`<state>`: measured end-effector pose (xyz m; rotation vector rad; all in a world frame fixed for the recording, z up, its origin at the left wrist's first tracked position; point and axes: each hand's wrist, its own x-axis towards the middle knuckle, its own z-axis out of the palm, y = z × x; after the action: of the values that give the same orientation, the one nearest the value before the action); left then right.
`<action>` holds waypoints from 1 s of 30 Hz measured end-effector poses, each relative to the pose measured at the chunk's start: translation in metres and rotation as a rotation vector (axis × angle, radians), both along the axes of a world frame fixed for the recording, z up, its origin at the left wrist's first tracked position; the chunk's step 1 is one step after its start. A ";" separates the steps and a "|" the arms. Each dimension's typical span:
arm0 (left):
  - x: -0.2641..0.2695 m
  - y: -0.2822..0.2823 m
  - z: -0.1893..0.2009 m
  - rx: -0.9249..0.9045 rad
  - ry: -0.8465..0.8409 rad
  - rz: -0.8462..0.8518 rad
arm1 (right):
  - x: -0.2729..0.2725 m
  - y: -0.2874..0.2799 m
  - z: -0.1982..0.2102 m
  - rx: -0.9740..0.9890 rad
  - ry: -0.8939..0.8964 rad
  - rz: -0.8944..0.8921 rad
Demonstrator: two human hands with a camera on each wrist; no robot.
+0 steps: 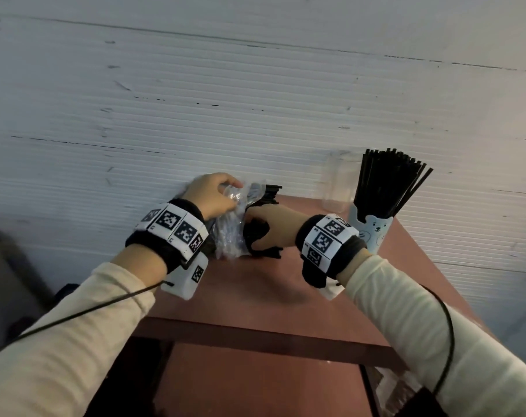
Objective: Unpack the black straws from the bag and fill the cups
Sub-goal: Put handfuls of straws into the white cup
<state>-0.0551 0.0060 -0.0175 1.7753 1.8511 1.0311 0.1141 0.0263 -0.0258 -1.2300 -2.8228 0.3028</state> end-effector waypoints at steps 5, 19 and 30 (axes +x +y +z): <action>-0.001 0.000 -0.003 0.006 -0.045 0.012 | 0.008 0.001 0.003 -0.086 0.232 -0.043; -0.002 0.004 -0.005 -0.032 -0.039 -0.013 | 0.043 0.004 -0.007 -0.411 0.797 -0.083; 0.003 0.012 -0.006 -0.123 0.045 -0.094 | 0.024 0.011 -0.007 -0.508 0.792 -0.247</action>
<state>-0.0520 0.0179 -0.0234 1.8074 1.7976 0.8313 0.1381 0.0375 -0.0325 -1.1467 -1.9448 1.2257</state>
